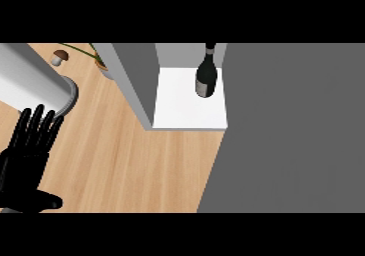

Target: Pick up the wine, place it into the cabinet and close the cabinet

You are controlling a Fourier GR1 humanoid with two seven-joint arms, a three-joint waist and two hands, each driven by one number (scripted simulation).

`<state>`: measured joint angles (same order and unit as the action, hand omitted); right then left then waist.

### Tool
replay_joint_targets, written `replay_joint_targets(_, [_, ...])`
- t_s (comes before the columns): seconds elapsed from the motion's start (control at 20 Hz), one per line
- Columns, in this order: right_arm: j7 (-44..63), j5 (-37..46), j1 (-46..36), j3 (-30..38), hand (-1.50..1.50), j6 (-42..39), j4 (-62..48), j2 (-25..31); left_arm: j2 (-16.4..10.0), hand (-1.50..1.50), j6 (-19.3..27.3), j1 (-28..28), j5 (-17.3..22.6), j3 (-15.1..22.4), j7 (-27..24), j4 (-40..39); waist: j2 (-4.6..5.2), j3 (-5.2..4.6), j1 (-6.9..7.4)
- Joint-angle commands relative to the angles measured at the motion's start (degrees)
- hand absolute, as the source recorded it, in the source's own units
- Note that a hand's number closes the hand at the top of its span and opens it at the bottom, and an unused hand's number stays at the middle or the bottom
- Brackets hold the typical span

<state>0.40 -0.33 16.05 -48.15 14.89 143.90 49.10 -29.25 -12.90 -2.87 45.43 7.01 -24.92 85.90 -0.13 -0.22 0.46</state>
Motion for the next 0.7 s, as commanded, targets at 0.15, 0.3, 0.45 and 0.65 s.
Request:
replay_joint_targets(0.15, [8.45, -0.36, -6.29, -5.24, 1.50, 0.95, 8.42, -9.09, -1.47, -1.50, -2.59, 0.41, 0.89, -2.12, 0.30, -1.04, 0.23, -0.14, 0.84])
replay_joint_targets(0.3, [9.29, -3.68, -7.59, -3.59, 1.50, -0.15, 8.12, -9.62, -3.23, -1.50, -4.78, 2.41, 2.67, -3.72, 1.62, -2.58, 0.61, -0.19, 1.17])
replay_joint_targets(0.45, [9.89, -4.24, -9.57, -3.03, 1.50, -0.54, 6.41, -11.71, -2.87, -1.50, -4.33, 1.71, 2.65, -3.12, 2.30, -1.45, 0.63, -0.20, 2.21])
replay_joint_targets(0.65, [11.47, -5.62, -12.44, -1.84, 1.50, -1.93, 4.41, -13.70, -4.47, -1.50, -6.33, 3.22, 2.86, -4.67, 2.25, -3.79, 0.91, -0.29, 2.63])
